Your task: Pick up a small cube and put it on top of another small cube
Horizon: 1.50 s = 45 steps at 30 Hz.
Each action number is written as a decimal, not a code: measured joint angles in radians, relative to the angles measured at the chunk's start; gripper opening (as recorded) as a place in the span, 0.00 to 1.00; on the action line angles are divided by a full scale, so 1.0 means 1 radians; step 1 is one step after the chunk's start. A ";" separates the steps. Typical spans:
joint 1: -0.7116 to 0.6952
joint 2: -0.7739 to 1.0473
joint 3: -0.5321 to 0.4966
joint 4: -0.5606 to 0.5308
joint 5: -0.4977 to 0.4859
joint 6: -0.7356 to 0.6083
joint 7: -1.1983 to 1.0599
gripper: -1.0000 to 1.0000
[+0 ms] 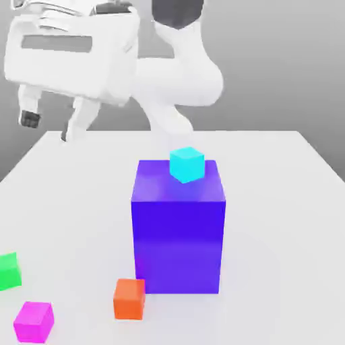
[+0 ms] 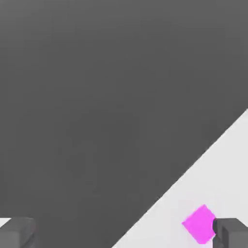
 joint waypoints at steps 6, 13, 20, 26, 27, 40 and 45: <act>-0.079 0.209 -0.034 -0.003 -0.009 0.067 0.216 0.50; -0.126 0.430 -0.064 -0.011 0.112 0.160 0.375 0.50; -0.145 0.659 -0.075 0.018 0.168 0.314 0.424 0.00; -0.143 0.672 -0.076 0.021 0.166 0.326 0.426 0.00; -0.145 0.659 -0.074 0.019 0.169 0.317 0.425 0.00; -0.313 0.355 -0.194 -0.143 0.269 0.176 0.450 0.00; -0.323 0.446 -0.189 -0.141 0.286 0.265 0.440 1.00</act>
